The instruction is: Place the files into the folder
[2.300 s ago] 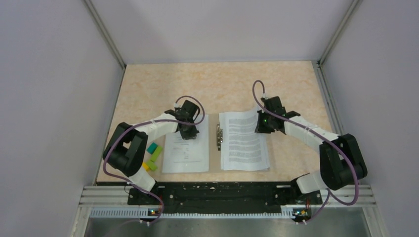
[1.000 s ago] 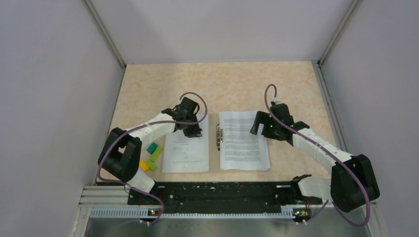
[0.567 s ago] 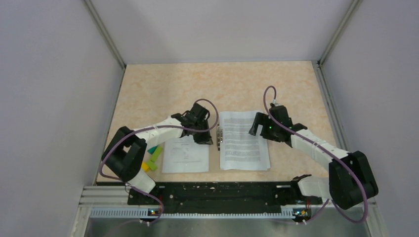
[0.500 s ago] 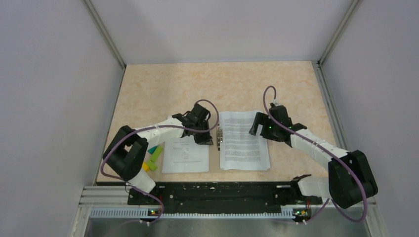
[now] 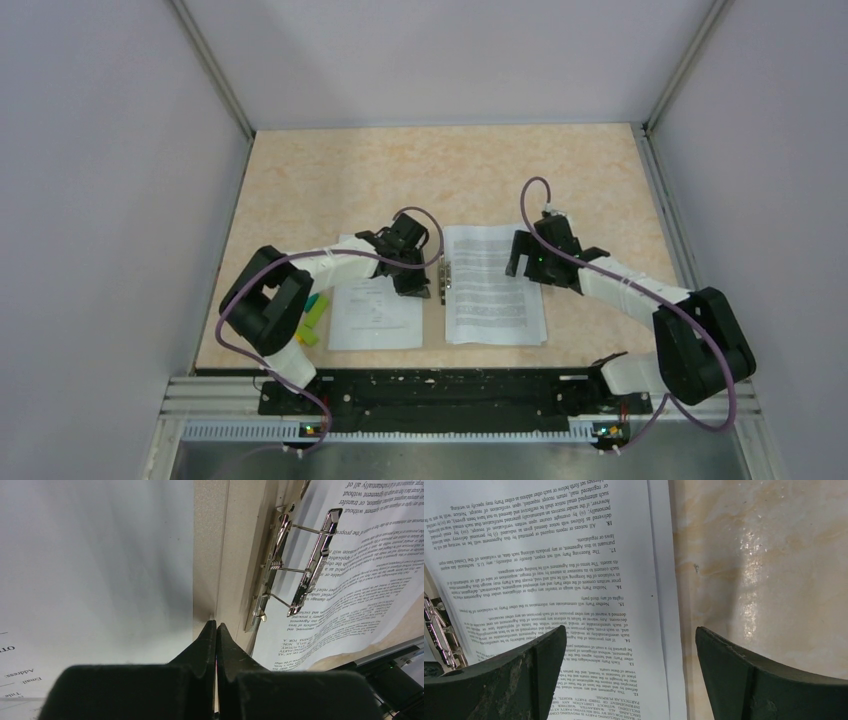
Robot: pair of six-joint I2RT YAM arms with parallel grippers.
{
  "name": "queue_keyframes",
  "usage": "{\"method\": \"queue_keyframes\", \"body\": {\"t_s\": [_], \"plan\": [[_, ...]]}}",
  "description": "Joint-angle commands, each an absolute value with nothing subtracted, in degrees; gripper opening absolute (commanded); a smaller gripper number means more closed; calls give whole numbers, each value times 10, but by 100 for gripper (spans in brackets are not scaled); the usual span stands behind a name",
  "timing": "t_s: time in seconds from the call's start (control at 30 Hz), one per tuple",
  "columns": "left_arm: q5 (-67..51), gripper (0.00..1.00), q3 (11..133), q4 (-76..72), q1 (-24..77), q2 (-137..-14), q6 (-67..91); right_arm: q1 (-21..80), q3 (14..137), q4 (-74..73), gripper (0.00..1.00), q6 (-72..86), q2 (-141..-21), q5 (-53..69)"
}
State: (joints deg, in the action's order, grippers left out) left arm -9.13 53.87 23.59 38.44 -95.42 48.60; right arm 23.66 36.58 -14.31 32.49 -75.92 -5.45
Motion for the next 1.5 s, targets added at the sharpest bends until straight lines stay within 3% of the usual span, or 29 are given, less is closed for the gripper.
{"method": "queue_keyframes", "body": {"t_s": [0.0,1.1,1.47], "plan": [[-83,0,534,221,387,-961,494,259,397,-119,99,323,-774,-67],[-81,0,534,222,392,-971,497,313,416,-157,99,347,-784,-131],[-83,0,532,220,392,-974,498,317,397,-146,99,364,-770,-76]]}}
